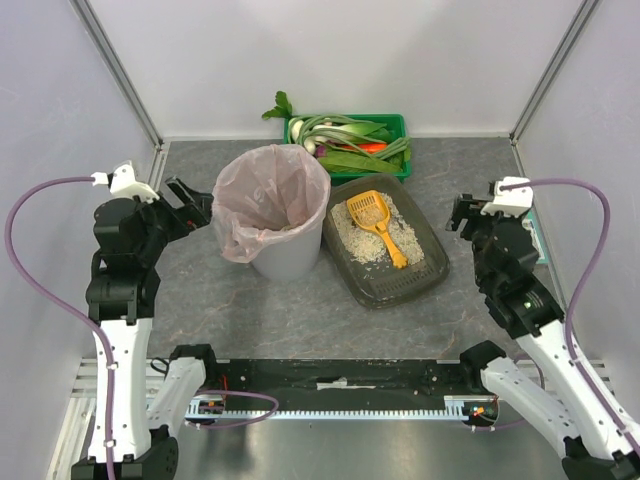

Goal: Clean the litter box

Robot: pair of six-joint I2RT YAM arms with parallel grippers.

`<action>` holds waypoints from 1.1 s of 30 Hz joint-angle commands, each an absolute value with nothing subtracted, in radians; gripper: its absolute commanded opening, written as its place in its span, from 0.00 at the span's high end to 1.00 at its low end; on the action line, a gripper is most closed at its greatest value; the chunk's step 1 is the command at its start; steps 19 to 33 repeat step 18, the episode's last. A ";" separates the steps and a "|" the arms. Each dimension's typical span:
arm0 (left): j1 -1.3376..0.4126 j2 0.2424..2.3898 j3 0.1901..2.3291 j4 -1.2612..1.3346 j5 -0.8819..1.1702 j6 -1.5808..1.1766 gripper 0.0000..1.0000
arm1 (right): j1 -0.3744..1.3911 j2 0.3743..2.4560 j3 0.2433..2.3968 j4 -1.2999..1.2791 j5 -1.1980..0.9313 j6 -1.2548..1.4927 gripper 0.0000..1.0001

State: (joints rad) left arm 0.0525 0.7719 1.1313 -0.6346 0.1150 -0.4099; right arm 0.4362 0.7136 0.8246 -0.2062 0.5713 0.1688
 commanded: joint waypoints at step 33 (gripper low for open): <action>0.049 0.735 1.140 -0.598 0.152 -0.311 0.04 | 0.437 0.552 0.719 -0.081 0.670 0.087 0.18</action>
